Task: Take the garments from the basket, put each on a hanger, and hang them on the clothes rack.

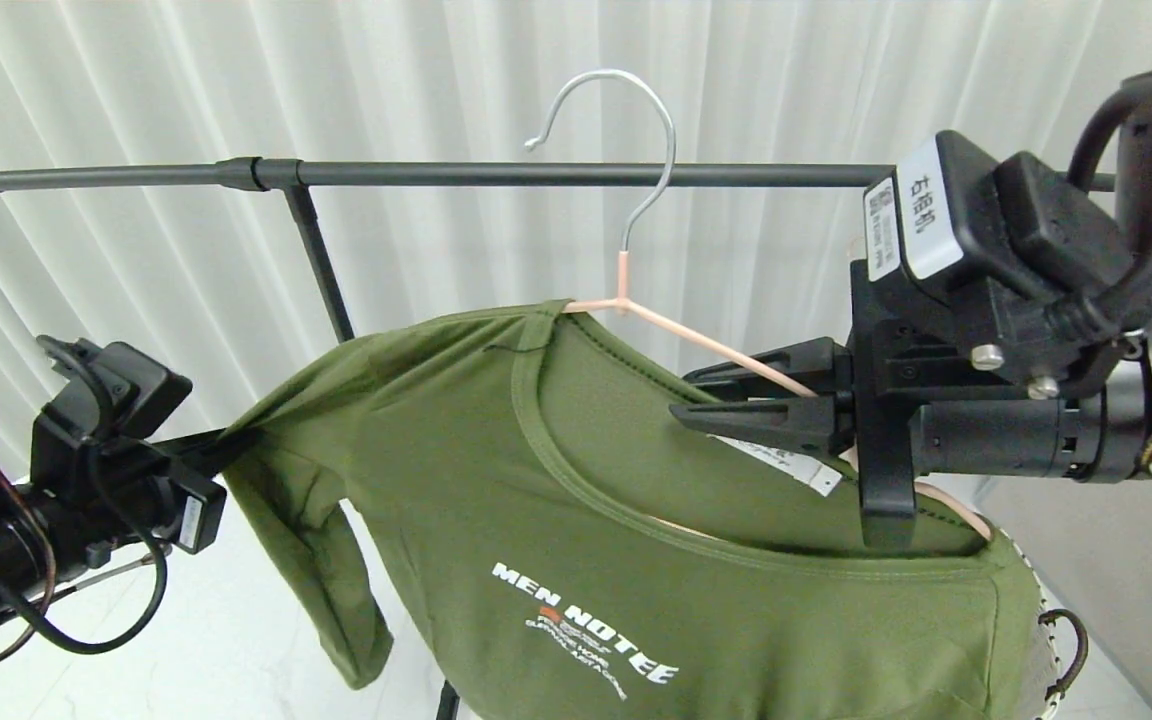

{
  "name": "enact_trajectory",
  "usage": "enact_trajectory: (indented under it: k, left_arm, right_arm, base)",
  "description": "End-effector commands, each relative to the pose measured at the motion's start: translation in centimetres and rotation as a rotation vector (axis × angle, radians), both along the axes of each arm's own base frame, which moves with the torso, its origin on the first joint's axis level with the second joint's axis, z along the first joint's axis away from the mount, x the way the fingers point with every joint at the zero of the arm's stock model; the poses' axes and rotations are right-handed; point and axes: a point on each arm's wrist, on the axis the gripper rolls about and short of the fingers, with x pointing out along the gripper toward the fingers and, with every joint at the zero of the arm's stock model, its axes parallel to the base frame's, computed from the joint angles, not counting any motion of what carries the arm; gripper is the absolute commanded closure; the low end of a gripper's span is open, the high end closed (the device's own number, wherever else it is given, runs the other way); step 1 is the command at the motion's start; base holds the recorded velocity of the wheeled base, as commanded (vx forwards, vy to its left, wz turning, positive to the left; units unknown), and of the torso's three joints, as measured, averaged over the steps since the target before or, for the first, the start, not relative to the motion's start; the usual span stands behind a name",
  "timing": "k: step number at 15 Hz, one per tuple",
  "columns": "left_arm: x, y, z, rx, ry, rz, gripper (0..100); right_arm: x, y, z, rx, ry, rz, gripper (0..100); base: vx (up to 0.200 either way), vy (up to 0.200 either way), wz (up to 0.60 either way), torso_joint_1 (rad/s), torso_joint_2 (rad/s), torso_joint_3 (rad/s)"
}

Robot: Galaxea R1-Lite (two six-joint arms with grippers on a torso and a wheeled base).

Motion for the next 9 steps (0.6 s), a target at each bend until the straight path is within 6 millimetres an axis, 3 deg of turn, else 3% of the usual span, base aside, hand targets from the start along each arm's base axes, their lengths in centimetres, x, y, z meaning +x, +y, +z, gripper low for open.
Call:
enact_trajectory:
  k: [1,3,4,9]
  left_arm:
    - [-0.5,1.1,-0.7,0.019,0.026,0.049,100]
    - [-0.9,0.9,-0.9,0.032,0.009,0.039,100]
    - [-0.9,0.7,-1.0,0.043,-0.007,0.026,0]
    - [-3.0,-0.5,-0.3,0.065,-0.134,-0.026,0]
  right_arm:
    - [0.0,-0.1,0.1,0.004,-0.003,-0.003,100]
    - [0.1,0.0,0.2,0.005,-0.003,-0.007,100]
    - [0.3,-0.1,0.1,0.004,-0.004,-0.017,100]
    - [0.8,-0.3,0.2,0.018,0.055,-0.214,100]
  base:
    - [0.0,0.0,0.0,0.0,0.0,0.0]
    - [0.0,0.0,0.0,0.0,0.0,0.0]
    - [0.0,0.0,0.0,0.0,0.0,0.0]
    - [0.0,0.0,0.0,0.0,0.0,0.0]
